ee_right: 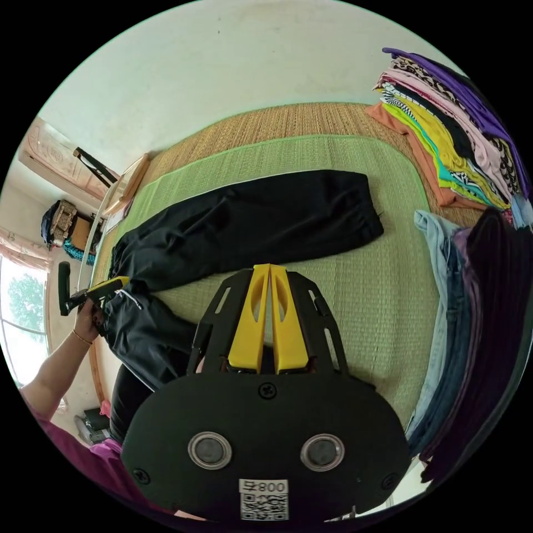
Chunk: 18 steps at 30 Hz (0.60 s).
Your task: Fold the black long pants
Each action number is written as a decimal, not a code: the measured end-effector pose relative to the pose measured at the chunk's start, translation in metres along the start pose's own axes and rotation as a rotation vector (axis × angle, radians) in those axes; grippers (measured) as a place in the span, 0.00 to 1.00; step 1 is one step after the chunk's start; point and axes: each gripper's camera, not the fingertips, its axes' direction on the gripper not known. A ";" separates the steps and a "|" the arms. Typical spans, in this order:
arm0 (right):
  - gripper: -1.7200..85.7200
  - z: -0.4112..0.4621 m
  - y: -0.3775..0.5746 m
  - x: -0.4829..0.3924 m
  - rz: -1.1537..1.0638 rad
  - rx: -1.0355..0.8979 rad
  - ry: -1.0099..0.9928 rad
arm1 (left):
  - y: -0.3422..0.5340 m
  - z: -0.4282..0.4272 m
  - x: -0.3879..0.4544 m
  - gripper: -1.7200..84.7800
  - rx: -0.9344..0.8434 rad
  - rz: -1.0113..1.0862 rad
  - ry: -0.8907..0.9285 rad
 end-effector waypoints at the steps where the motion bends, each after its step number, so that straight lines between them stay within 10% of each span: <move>1: 0.02 0.008 -0.013 0.007 0.000 0.001 0.015 | -0.012 0.009 0.000 0.02 -0.020 0.004 -0.012; 18: 0.02 0.072 -0.019 0.074 0.017 -0.028 0.017 | -0.058 0.044 -0.002 0.02 -0.065 0.157 -0.050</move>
